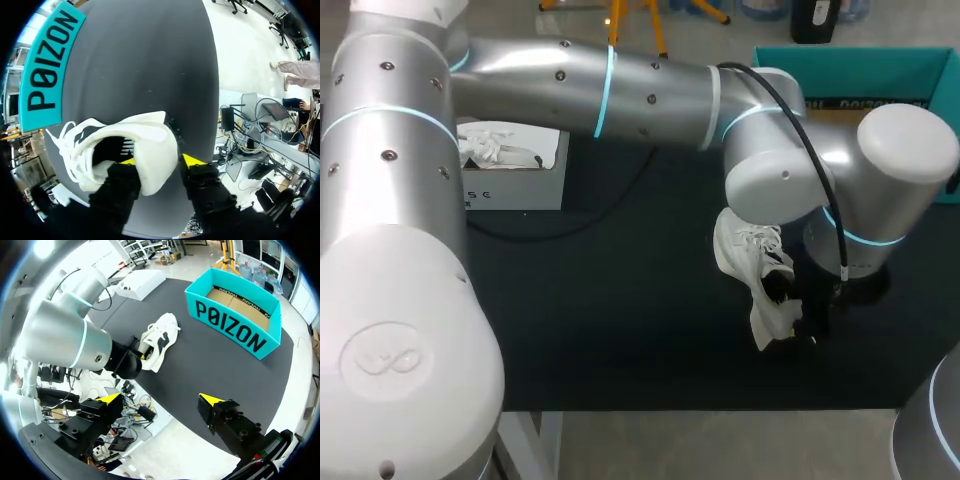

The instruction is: Take the shoe out of the shoebox, open the shoe tongue, remove and reinsert the insole, then place the shoe into the shoebox

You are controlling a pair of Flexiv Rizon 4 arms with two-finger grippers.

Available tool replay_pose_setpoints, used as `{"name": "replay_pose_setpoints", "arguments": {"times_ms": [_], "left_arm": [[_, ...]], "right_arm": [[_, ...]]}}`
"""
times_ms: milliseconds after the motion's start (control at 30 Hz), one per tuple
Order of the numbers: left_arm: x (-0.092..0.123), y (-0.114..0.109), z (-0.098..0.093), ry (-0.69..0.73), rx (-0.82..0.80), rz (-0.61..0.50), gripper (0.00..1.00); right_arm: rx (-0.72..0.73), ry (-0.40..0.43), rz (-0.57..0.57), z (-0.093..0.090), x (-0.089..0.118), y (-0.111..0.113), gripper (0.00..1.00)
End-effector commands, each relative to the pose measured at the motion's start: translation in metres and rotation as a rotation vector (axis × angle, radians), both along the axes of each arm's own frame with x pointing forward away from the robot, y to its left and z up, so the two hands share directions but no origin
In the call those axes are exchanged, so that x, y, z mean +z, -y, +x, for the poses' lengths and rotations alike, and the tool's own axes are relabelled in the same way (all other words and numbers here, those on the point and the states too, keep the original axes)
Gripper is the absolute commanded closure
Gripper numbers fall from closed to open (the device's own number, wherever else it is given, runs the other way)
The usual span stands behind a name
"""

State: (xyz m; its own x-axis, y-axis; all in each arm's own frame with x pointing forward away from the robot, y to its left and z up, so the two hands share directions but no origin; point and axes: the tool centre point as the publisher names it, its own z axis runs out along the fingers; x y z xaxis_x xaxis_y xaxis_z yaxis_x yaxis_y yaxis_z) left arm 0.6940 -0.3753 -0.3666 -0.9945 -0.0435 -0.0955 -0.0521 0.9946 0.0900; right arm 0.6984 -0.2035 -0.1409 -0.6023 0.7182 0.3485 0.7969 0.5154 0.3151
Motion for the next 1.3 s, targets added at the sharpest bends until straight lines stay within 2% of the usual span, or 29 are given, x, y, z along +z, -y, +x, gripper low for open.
{"name": "replay_pose_setpoints", "arguments": {"times_ms": [33,200,367,433,500,533,567,600,633,700,733,800,833,900,1033,1300], "left_arm": [[0.001,-0.002,0.0,-0.005,-0.014,-0.014,1.0],[0.009,-0.007,-0.003,-0.007,-0.03,-0.036,1.0],[0.017,-0.025,0.0,-0.06,-0.103,-0.073,1.0],[0.021,-0.041,0.007,-0.135,-0.185,-0.043,1.0],[0.026,-0.062,0.016,-0.14,-0.249,-0.039,1.0],[0.029,-0.072,0.022,-0.192,-0.329,0.009,1.0],[0.032,-0.084,0.028,-0.166,-0.323,0.034,1.0],[0.037,-0.098,0.036,-0.169,-0.355,0.013,1.0],[0.041,-0.109,0.043,-0.225,-0.434,0.048,1.0],[0.051,-0.132,0.053,-0.221,-0.422,0.114,1.0],[0.055,-0.142,0.058,-0.27,-0.55,0.105,1.0],[0.065,-0.164,0.068,-0.266,-0.527,0.142,1.0],[0.071,-0.173,0.071,-0.298,-0.621,0.107,1.0],[0.081,-0.191,0.079,-0.276,-0.564,0.168,1.0],[0.101,-0.218,0.088,-0.328,-0.783,0.235,1.0],[0.101,-0.218,0.088,-0.328,-0.783,0.235,1.0]], "right_arm": [[0.001,-0.003,-0.003,0.001,0.0,0.0,0.0],[0.001,-0.003,-0.003,0.001,0.0,0.0,0.0],[0.001,-0.003,-0.003,0.001,0.0,0.0,0.0],[0.001,-0.003,-0.003,0.001,0.0,0.0,0.0],[0.001,-0.003,-0.003,0.001,0.0,0.0,0.0],[0.001,-0.003,-0.003,0.001,0.0,0.0,0.0],[0.001,-0.003,-0.003,0.001,0.0,0.0,0.0],[0.001,-0.003,-0.003,0.001,0.0,0.0,0.0],[0.001,-0.003,-0.003,0.001,0.0,0.0,0.0],[0.001,-0.003,-0.003,0.001,0.0,0.0,0.0],[0.001,-0.003,-0.003,0.001,0.0,0.0,0.0],[0.001,-0.003,-0.003,0.001,0.0,0.0,0.0],[0.001,-0.003,-0.003,0.001,0.0,0.0,0.0],[0.001,-0.003,-0.003,0.001,0.0,0.0,0.0],[0.001,-0.003,-0.003,0.001,0.0,0.0,0.0],[0.001,-0.003,-0.003,0.001,0.0,0.0,0.0]]}}
